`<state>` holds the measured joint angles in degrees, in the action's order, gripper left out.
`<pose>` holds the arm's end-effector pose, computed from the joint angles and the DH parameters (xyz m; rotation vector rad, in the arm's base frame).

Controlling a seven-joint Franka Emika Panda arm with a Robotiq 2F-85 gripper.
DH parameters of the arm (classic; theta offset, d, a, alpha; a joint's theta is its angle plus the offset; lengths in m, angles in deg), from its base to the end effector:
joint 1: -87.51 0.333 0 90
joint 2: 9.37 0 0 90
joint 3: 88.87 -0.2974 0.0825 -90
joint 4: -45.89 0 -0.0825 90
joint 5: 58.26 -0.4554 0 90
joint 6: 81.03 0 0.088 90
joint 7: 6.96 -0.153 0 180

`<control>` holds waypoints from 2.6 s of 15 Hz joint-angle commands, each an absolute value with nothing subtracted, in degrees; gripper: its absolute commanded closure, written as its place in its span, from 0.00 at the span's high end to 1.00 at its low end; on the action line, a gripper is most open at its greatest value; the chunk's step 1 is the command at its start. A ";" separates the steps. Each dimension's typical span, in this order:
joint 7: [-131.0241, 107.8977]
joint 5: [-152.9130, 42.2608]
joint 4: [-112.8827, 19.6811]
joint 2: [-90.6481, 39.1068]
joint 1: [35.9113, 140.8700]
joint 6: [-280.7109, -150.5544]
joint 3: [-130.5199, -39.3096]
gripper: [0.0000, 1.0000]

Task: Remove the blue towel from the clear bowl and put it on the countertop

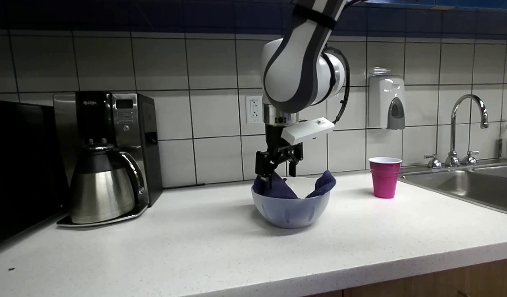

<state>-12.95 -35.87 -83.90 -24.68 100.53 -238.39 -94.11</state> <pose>0.5698 0.1998 0.1409 2.8894 0.8206 0.3698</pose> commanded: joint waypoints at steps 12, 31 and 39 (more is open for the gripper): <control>-29.01 -27.65 -82.33 -29.28 109.02 -240.15 -86.01 1.00; -31.85 -24.62 -81.68 -32.35 111.82 -243.16 -82.69 0.09; -24.03 -30.29 -83.72 -26.08 109.34 -239.69 -87.00 0.01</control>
